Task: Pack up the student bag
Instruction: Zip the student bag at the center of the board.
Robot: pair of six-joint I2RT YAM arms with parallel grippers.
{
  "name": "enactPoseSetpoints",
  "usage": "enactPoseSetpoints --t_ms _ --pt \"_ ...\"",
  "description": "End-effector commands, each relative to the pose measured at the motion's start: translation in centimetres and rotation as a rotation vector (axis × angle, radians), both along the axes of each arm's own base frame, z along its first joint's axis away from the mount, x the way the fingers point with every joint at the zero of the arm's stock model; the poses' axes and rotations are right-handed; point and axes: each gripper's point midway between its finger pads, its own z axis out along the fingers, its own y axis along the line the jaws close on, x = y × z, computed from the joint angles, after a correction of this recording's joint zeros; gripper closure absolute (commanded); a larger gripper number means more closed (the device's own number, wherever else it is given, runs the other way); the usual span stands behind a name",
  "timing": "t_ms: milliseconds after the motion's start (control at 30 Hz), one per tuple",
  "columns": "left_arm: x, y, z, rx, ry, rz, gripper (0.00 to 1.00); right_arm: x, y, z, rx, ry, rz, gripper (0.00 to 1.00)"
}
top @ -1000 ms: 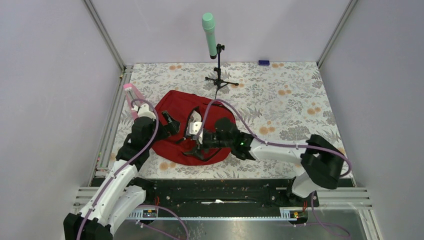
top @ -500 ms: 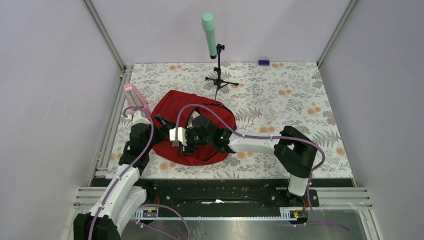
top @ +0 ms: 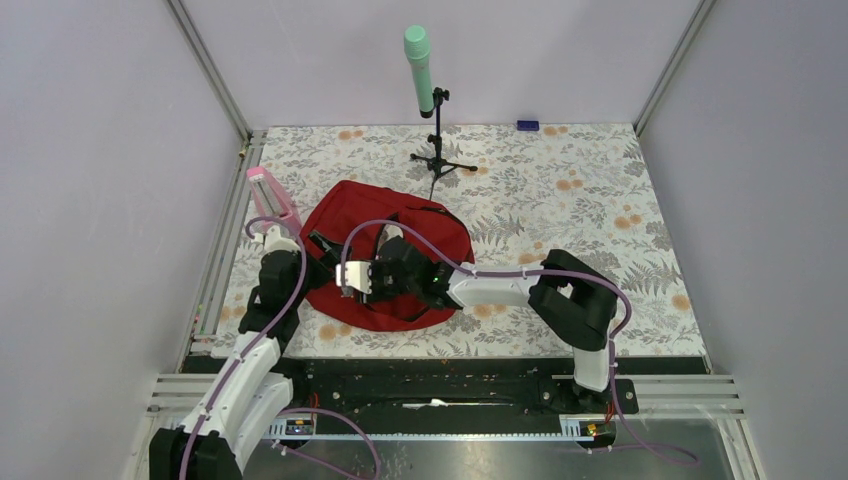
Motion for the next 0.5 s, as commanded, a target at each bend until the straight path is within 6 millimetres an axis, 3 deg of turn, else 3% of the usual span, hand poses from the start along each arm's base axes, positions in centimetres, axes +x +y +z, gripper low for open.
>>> enactPoseSetpoints --t_ms 0,200,333,467 --pt "0.2 -0.2 1.1 -0.009 -0.046 -0.012 0.01 2.0 1.5 2.0 0.067 -0.086 -0.076 0.54" --pt "-0.1 0.0 1.1 -0.003 -0.050 -0.007 0.01 2.8 1.5 1.9 0.068 -0.104 -0.150 0.66" --pt "-0.2 0.1 1.1 0.000 -0.049 -0.006 0.01 3.8 1.3 1.9 0.059 -0.124 -0.235 0.91" --pt "-0.4 0.1 0.8 -0.002 -0.041 -0.004 0.01 3.7 1.2 3.5 0.156 -0.093 -0.282 1.00"
